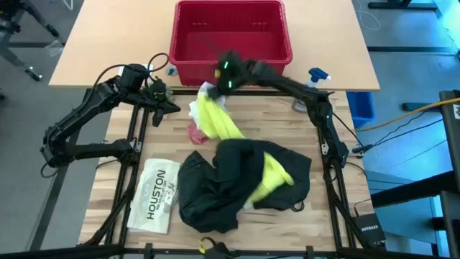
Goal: Fold laundry
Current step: Adjust the clothes
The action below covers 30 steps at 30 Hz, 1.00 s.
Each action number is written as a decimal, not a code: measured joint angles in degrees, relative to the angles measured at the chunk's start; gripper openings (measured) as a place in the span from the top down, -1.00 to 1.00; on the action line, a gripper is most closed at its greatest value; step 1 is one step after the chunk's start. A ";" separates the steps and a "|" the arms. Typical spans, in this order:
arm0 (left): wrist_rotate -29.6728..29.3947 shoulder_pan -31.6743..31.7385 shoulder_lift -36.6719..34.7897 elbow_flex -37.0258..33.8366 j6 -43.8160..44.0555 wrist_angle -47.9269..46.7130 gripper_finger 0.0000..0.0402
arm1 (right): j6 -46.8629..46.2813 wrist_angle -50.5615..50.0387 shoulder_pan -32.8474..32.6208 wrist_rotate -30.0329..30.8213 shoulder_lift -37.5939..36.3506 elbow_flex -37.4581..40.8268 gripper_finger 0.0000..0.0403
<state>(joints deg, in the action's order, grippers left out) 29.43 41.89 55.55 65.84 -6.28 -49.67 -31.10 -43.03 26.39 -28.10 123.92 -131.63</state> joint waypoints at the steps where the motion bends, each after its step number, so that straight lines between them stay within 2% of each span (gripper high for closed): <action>1: 0.00 0.02 0.00 0.00 -0.10 0.14 1.00 | -1.18 3.57 0.60 0.06 -0.12 -2.84 0.98; 4: 0.00 0.02 0.00 0.00 -0.09 0.87 1.00 | -8.16 20.22 2.95 0.44 -2.87 -1.68 0.99; 7: 0.02 0.02 0.00 0.00 -0.16 1.16 1.00 | -10.50 24.26 4.67 2.12 -3.22 -2.54 0.99; 12: 0.05 0.02 0.00 0.00 -0.49 1.24 1.00 | -10.23 17.50 5.18 2.58 -3.11 -2.31 0.99; 15: 0.07 0.02 0.00 0.00 -0.64 1.22 1.00 | -5.67 4.48 5.06 2.68 -3.02 -1.86 0.99; 18: 0.09 0.02 0.00 0.00 -1.20 1.22 1.00 | 1.57 -8.74 5.11 5.38 -2.95 -1.77 0.94; 21: 0.09 0.04 0.20 0.00 -1.43 1.32 1.00 | 7.30 -14.91 5.16 5.30 -2.95 -1.77 0.74; 26: 0.22 0.02 1.09 0.00 -1.91 1.57 1.00 | 6.81 -10.24 4.75 3.12 -2.95 -1.77 0.14; 28: 0.24 0.04 1.45 0.00 -1.79 1.48 1.00 | 4.87 -12.14 4.71 -0.96 -2.95 -1.77 -0.11; 30: 0.38 -0.05 1.57 0.00 -1.74 0.91 1.00 | 5.65 -18.80 4.73 -3.88 -2.95 -1.77 -0.29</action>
<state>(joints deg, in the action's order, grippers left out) 29.81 41.85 57.12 65.84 -8.02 -48.76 -25.45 -61.83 31.11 -31.98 120.97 -133.40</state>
